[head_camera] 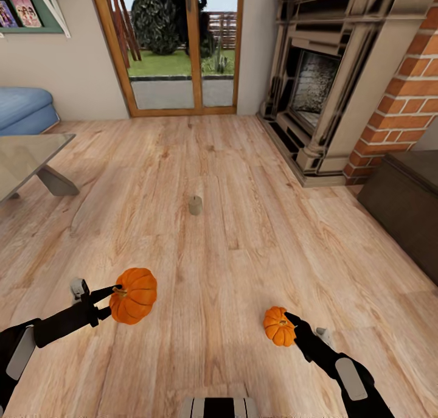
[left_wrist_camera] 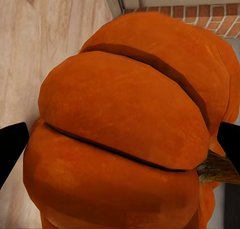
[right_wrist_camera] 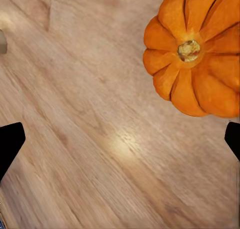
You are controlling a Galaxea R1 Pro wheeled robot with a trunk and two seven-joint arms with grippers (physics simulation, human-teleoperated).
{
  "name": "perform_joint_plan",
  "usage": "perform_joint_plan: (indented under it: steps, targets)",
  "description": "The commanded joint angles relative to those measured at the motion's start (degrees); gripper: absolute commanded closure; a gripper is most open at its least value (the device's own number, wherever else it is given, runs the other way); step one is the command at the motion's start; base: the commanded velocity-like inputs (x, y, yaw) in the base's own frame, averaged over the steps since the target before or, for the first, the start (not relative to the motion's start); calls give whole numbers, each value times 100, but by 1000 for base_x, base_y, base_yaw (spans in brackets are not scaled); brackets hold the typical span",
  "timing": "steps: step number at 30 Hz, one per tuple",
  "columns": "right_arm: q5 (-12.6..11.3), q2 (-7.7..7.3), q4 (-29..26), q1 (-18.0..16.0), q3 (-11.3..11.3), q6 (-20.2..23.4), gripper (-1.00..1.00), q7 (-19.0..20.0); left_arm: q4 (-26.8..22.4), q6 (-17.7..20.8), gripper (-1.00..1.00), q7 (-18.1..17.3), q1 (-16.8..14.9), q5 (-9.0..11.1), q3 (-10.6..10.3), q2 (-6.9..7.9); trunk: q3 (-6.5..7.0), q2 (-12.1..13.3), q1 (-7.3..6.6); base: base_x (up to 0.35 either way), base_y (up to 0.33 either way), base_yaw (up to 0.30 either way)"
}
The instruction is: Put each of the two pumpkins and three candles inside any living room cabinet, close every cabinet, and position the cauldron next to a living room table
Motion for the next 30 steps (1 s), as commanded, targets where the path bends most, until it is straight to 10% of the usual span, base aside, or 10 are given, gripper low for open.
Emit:
perform_joint_plan:
  steps: [1, 17, 30]
  targets:
    - [-2, -1, 23, -8, -22, -12, -100, 0, -1, 6, 100, 0, 0, 8, 0, -1, -23, -2, 2, 0, 0, 0]
    - [-13, -5, 499, -32, -1200, -358, -100, 63, -1, -13, 100, -1, 1, 0, -4, -17, -377, -23, 43, 0, 0, 0]
    - [-10, -125, 546, -22, -1272, -648, -100, 920, -1, -31, 100, 7, 2, 0, 4, -20, -665, -40, 77, 0, 0, 0]
